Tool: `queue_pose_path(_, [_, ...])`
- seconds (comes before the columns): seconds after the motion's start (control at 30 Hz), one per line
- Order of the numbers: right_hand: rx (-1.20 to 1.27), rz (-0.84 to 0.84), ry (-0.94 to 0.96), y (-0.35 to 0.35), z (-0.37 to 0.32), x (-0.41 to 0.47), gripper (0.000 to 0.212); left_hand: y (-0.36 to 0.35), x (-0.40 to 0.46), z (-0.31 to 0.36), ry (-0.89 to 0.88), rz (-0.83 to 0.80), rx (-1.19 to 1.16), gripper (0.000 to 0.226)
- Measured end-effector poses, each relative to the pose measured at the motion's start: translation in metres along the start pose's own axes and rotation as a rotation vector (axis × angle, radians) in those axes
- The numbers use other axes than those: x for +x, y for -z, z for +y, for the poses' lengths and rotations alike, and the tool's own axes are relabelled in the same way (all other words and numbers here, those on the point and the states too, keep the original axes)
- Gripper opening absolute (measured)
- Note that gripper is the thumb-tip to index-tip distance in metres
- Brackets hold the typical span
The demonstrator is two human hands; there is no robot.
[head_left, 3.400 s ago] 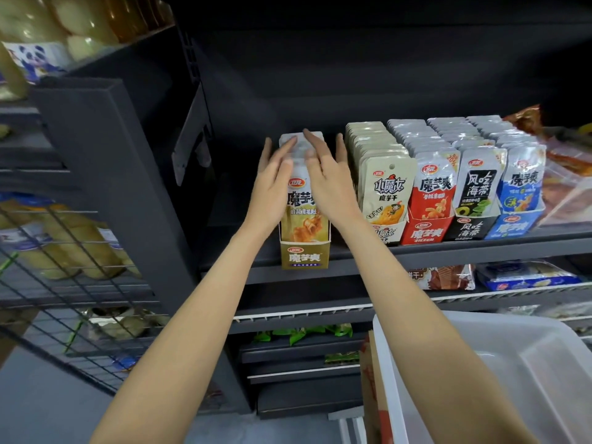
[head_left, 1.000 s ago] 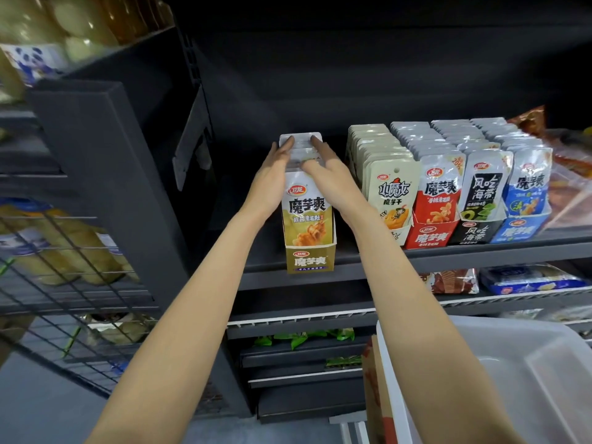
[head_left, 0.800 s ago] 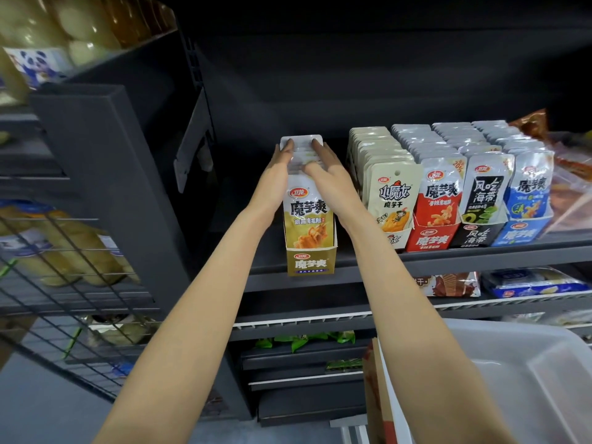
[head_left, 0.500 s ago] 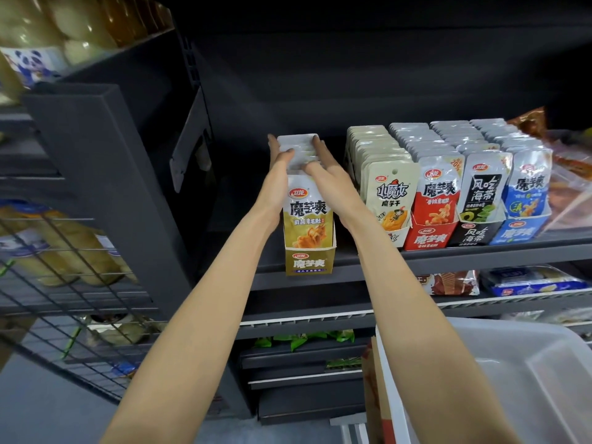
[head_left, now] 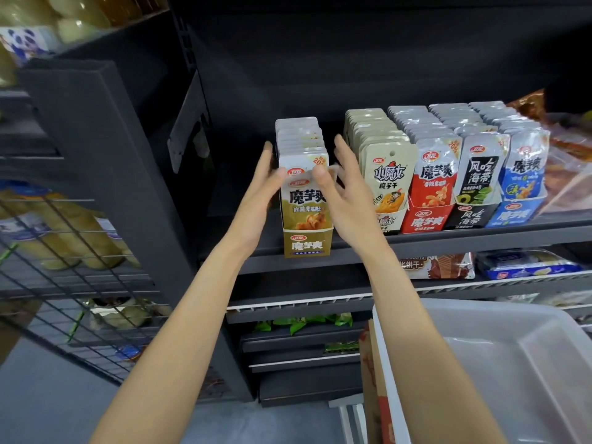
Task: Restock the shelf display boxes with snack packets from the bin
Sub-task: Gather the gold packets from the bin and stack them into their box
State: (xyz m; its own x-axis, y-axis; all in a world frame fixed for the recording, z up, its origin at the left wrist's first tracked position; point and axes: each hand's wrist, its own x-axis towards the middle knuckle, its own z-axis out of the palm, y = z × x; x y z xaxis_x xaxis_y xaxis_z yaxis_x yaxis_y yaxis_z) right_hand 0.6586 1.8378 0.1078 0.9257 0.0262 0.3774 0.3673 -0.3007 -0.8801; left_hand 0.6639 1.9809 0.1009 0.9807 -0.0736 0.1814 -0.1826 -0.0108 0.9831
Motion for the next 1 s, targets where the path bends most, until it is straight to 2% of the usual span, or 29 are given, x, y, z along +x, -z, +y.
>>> queue_pose_path(0.1, [-0.126, 0.047, 0.038, -0.008, 0.008, 0.006, 0.064, 0.0, 0.0, 0.001, 0.026, 0.039, 0.045, 0.071])
queue_pose_path(0.17, [-0.16, 0.023, -0.005, -0.012, 0.014, 0.009, 0.066, -0.001, 0.002, -0.002, 0.034, 0.016, 0.147, 0.076])
queue_pose_path(0.23, [-0.111, -0.003, -0.069, -0.016, 0.019, 0.007, 0.065, -0.001, 0.004, -0.006, 0.02, -0.022, 0.271, 0.087])
queue_pose_path(0.3, [-0.074, -0.019, -0.094, -0.019, 0.024, 0.004, 0.061, -0.003, 0.006, -0.008, -0.016, -0.073, 0.34, 0.088])
queue_pose_path(0.37, [-0.051, -0.054, -0.094, -0.021, 0.028, 0.002, 0.064, -0.005, 0.009, -0.011, -0.044, -0.126, 0.321, 0.087])
queue_pose_path(0.5, [-0.007, -0.108, -0.124, -0.021, 0.026, 0.004, 0.069, -0.004, 0.007, -0.015, -0.04, -0.162, 0.32, 0.105])
queue_pose_path(0.57, [0.029, -0.072, -0.117, -0.019, 0.021, 0.004, 0.059, -0.003, 0.002, -0.014, -0.021, -0.145, 0.318, 0.11])
queue_pose_path(0.7, [0.023, 0.001, -0.053, -0.019, 0.017, 0.003, 0.045, -0.008, 0.0, -0.009, -0.083, -0.139, 0.324, 0.101])
queue_pose_path(0.83, [0.054, 0.121, -0.05, -0.02, 0.018, 0.005, 0.039, -0.012, 0.0, -0.011, -0.06, -0.078, 0.265, 0.101])
queue_pose_path(0.9, [-0.02, 0.151, -0.044, -0.02, 0.02, 0.009, 0.04, -0.011, 0.003, -0.015, -0.072, -0.055, 0.284, 0.105])
queue_pose_path(1.0, [-0.107, 0.154, -0.033, -0.024, 0.023, 0.012, 0.061, -0.012, 0.002, -0.017, -0.081, -0.038, 0.269, 0.107])
